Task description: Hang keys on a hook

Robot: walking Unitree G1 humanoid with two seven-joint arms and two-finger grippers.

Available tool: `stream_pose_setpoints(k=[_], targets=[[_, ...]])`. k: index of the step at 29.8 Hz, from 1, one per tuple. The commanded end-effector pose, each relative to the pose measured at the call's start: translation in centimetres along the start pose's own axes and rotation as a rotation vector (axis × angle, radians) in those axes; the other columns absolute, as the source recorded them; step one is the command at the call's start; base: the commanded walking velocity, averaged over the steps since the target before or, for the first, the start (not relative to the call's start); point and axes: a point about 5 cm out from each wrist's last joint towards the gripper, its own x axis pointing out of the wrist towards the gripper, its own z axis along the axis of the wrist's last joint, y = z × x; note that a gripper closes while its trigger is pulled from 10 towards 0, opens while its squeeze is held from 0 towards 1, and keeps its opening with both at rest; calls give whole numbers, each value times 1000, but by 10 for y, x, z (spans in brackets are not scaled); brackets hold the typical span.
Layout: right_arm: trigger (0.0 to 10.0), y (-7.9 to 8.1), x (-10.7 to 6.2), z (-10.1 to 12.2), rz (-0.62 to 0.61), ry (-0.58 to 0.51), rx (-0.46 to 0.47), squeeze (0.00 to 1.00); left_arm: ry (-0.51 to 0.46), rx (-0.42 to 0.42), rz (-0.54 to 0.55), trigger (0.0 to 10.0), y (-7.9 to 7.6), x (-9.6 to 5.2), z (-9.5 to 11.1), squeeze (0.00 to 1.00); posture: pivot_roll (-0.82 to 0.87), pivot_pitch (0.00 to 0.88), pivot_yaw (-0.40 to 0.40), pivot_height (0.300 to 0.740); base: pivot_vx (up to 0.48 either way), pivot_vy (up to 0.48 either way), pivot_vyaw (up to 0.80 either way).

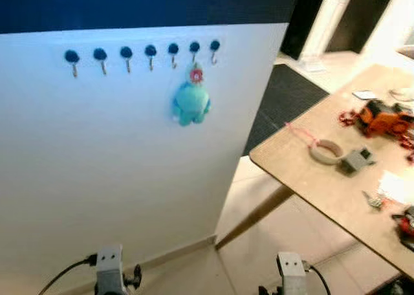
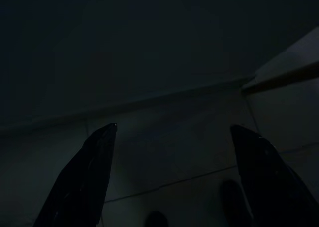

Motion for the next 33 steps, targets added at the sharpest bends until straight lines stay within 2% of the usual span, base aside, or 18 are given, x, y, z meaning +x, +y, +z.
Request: stream_pose_setpoints(k=[1,33], targets=[[10000,-4,0,5,-1,-14,-16,0,-22,-5,-8,10000,-1,0,3,0,61,50,-34,740,0,0,-800],[10000,1,3,10,38,-12,-73,0,-38,-52,10,10000,-4,-6,-4,0,69,54,-58,740,0,0,-800]])
